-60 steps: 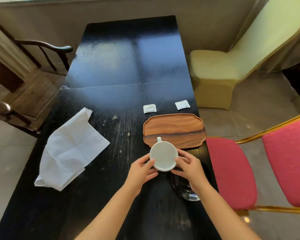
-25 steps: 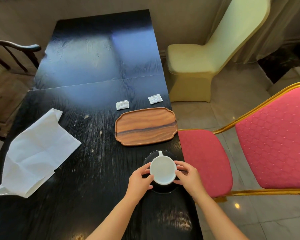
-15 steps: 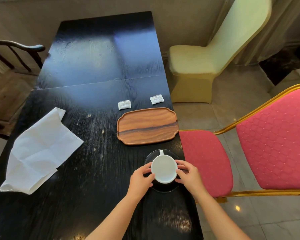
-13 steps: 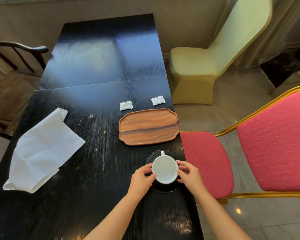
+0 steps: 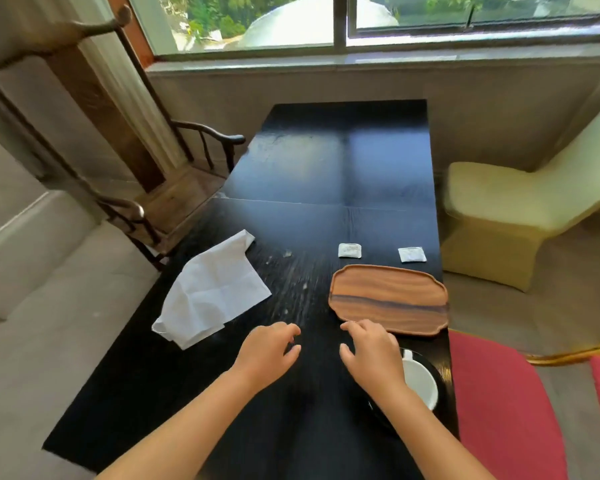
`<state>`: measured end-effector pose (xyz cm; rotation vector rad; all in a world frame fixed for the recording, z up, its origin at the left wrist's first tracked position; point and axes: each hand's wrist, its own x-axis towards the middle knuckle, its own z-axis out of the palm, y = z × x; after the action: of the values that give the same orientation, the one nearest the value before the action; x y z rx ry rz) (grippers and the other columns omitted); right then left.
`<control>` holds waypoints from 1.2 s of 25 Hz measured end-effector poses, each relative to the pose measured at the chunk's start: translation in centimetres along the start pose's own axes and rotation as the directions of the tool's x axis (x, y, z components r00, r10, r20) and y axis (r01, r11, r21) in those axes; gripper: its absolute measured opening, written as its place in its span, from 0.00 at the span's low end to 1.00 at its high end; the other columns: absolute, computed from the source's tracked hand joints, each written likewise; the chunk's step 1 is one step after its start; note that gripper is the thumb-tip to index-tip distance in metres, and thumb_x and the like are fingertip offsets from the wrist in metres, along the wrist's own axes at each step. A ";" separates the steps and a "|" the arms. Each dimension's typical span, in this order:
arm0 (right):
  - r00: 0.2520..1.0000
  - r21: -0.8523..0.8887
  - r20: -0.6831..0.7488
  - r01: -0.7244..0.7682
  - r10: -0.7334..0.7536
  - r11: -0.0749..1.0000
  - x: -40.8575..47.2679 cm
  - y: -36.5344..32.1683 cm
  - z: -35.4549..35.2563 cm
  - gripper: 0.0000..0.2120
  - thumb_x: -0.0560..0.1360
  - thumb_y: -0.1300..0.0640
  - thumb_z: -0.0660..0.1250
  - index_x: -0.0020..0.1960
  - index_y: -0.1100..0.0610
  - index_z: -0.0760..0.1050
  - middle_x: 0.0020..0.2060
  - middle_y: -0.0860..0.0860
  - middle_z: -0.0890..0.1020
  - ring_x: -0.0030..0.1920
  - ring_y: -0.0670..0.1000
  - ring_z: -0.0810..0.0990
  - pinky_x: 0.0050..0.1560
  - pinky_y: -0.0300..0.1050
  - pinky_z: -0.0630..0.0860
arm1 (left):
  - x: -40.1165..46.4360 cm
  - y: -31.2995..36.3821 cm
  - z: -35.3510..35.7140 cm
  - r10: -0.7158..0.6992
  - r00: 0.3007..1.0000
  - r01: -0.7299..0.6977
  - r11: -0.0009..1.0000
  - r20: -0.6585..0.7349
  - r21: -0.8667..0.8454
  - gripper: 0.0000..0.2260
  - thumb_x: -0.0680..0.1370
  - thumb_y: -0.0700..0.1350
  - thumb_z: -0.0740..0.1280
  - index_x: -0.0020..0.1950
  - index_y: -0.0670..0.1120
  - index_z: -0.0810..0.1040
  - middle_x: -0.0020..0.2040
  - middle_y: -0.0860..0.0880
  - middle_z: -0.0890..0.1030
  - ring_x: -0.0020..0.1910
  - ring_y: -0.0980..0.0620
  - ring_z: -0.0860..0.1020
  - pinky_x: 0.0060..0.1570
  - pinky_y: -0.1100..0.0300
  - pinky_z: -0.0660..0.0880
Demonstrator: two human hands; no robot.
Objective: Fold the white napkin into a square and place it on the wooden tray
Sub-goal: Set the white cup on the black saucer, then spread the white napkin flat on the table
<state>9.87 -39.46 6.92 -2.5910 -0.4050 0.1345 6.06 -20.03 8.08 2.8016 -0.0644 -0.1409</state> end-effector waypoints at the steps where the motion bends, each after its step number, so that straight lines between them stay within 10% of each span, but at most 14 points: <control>1: 0.998 -0.033 -0.007 0.064 -0.065 0.997 0.7 -1.9 0.6 0.18 0.73 0.53 0.64 0.62 0.53 0.73 0.53 0.52 0.79 0.56 0.56 0.75 0.56 0.51 0.70 | -0.5 -1.6 -1.0 0.014 0.999 -0.012 0.999 -0.036 0.045 0.15 0.77 0.51 0.62 0.62 0.48 0.75 0.51 0.51 0.81 0.48 0.52 0.79 0.50 0.59 0.74; 7: 0.951 -0.141 0.001 0.308 -0.311 0.941 3.5 -12.2 6.2 0.20 0.69 0.55 0.68 0.61 0.54 0.74 0.53 0.53 0.79 0.55 0.57 0.77 0.54 0.54 0.73 | -3.8 -12.6 -4.7 -0.058 0.978 0.096 0.978 -0.202 0.184 0.14 0.74 0.50 0.66 0.58 0.48 0.78 0.50 0.51 0.83 0.48 0.50 0.80 0.58 0.52 0.72; 16: 0.983 -0.245 0.108 0.173 -0.150 0.954 5.7 -22.8 16.6 0.26 0.72 0.55 0.66 0.69 0.54 0.66 0.66 0.56 0.70 0.68 0.57 0.68 0.64 0.53 0.67 | -6.9 -29.9 -4.4 -0.080 0.993 0.092 0.986 -0.083 0.141 0.20 0.69 0.50 0.73 0.60 0.49 0.77 0.56 0.51 0.80 0.56 0.52 0.79 0.62 0.46 0.70; 22: 0.990 -0.235 0.138 0.074 -0.042 0.969 6.9 -24.6 20.3 0.32 0.61 0.56 0.78 0.63 0.53 0.71 0.60 0.55 0.76 0.58 0.56 0.77 0.53 0.50 0.77 | -4.9 -31.3 -2.1 0.008 1.000 -0.009 0.993 0.005 0.119 0.28 0.66 0.55 0.74 0.63 0.49 0.72 0.61 0.47 0.76 0.58 0.48 0.77 0.58 0.50 0.73; 30: 0.940 -0.118 0.086 0.338 -0.330 0.934 12.3 -21.0 26.3 0.28 0.55 0.64 0.77 0.54 0.55 0.76 0.47 0.53 0.82 0.48 0.54 0.81 0.47 0.47 0.79 | -0.6 -31.1 2.8 -0.023 0.998 0.024 1.000 -0.061 0.020 0.33 0.58 0.56 0.76 0.60 0.50 0.72 0.58 0.49 0.78 0.59 0.49 0.76 0.57 0.54 0.74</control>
<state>11.67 -5.88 -5.48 -2.6047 -0.8988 0.0736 6.06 8.43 -4.77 2.8261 -0.0188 -0.0613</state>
